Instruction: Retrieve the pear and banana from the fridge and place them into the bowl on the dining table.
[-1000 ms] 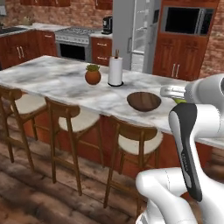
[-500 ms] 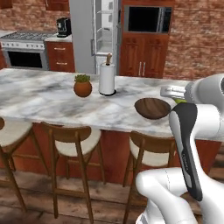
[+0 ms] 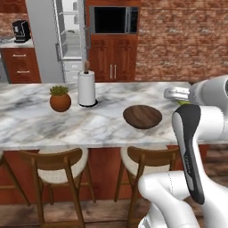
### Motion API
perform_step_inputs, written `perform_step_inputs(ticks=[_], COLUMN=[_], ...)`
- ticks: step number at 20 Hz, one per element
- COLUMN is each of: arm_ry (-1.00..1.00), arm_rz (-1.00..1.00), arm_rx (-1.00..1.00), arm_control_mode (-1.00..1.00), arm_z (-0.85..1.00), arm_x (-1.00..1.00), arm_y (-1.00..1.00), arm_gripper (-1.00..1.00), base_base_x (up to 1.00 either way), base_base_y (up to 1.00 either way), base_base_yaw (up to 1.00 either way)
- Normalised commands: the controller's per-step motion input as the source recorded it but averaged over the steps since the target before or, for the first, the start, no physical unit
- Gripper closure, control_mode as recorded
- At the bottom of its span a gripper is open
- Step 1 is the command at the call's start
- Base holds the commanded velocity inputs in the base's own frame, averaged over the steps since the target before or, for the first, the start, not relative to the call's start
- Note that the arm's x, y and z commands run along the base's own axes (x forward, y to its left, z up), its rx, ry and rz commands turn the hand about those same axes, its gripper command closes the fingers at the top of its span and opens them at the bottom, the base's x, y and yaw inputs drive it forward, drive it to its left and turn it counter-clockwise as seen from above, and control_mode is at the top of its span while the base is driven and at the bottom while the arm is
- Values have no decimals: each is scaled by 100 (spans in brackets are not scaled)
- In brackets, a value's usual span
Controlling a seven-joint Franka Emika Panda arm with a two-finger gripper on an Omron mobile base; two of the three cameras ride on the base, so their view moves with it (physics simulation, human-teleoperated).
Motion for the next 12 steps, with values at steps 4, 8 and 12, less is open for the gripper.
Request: perform_step_inputs(ticks=[4, 8, 12], arm_ry=[0, 0, 0], arm_rz=[0, 0, 0], arm_rx=[0, 0, 0], arm_control_mode=[100, 100, 100], arm_z=[0, 0, 0], arm_x=[0, 0, 0], arm_y=[0, 0, 0], arm_gripper=[100, 100, 100], base_base_x=[45, 26, 6], base_base_y=[-28, -3, -4], base_base_yaw=[-20, -7, 0])
